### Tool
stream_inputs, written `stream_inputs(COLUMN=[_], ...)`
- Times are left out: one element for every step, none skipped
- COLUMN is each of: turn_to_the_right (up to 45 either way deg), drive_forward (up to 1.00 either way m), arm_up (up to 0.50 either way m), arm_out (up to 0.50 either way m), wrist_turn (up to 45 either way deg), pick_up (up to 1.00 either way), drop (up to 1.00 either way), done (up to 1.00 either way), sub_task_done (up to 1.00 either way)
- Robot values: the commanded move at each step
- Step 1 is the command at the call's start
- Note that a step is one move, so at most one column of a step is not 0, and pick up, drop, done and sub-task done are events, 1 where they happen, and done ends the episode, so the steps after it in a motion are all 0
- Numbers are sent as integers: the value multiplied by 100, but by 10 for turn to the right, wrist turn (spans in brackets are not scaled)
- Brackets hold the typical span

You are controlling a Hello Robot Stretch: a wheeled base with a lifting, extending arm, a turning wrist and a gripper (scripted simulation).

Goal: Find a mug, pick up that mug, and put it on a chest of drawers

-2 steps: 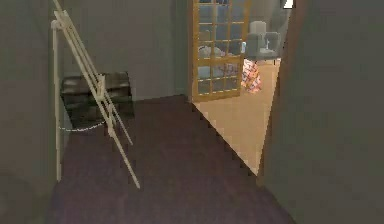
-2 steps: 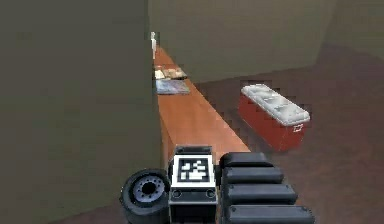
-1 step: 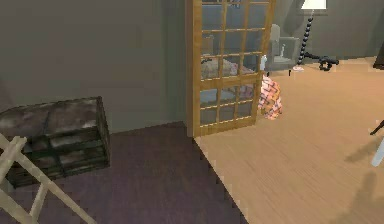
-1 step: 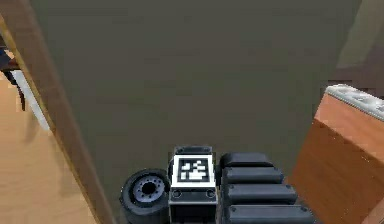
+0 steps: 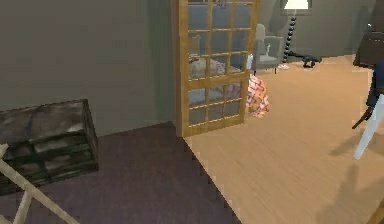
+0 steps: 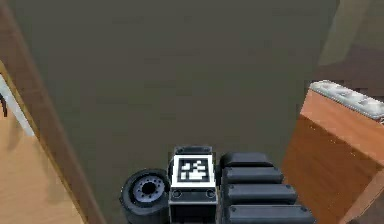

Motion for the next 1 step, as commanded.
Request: stream_inputs(turn_to_the_right=[0], drive_forward=[60], arm_up=[0], arm_out=[0], wrist_turn=[0], pick_up=[0], drop=[0], done=[0], sub_task_done=[0])
